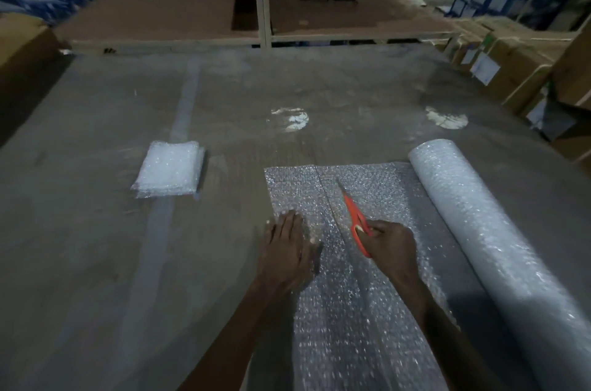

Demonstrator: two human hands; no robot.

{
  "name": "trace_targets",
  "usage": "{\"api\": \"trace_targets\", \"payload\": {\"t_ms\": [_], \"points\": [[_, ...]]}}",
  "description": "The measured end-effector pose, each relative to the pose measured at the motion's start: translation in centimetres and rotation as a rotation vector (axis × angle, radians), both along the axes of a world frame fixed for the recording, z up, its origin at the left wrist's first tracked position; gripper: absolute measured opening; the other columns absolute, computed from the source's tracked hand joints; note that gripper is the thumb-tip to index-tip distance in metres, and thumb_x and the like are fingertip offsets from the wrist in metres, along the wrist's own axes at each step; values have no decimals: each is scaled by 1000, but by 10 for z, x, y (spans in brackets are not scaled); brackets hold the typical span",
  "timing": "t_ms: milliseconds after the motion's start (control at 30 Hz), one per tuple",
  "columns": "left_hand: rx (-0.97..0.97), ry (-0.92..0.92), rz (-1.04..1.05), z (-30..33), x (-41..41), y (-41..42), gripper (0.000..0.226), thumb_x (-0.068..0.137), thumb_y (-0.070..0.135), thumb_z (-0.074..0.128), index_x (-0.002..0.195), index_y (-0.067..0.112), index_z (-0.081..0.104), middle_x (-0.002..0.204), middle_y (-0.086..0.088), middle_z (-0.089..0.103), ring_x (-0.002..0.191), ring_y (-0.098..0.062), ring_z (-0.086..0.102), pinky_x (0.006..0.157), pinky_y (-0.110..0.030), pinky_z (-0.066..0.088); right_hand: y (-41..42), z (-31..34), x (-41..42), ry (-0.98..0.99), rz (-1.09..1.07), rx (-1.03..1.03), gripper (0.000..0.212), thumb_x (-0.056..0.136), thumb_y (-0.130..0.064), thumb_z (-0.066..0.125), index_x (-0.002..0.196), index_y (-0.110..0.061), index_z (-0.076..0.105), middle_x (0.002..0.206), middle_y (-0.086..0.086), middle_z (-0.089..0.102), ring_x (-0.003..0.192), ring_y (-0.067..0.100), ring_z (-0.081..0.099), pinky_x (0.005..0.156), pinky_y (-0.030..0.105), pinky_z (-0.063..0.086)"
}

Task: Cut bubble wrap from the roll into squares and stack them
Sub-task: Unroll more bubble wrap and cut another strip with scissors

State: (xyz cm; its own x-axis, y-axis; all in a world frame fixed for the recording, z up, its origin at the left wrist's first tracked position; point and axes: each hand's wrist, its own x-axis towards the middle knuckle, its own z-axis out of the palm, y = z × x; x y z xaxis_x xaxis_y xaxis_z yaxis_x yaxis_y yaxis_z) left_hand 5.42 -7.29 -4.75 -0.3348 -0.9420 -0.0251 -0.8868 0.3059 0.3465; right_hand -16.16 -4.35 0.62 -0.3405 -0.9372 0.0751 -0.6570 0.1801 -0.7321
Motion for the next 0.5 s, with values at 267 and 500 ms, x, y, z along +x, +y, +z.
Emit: {"api": "trace_targets", "payload": {"t_ms": [267,500], "points": [[-18,113,-71,-7,-26,84,101,86,70,-19,158,10,18,166,-4,7,154,-22,2,122,-42,-9,30,-34,-6,463,38,103,33,97,-36,61,100,-7,76,92,19,70,85,36,68,74,38,49],[-20,0,-52,-14,-32,119,76,98,58,3,160,14,5,164,1,-11,153,-17,-14,121,-41,-15,39,-43,4,570,81,115,26,95,-21,64,105,1,73,98,21,66,85,35,63,74,40,53]]}}
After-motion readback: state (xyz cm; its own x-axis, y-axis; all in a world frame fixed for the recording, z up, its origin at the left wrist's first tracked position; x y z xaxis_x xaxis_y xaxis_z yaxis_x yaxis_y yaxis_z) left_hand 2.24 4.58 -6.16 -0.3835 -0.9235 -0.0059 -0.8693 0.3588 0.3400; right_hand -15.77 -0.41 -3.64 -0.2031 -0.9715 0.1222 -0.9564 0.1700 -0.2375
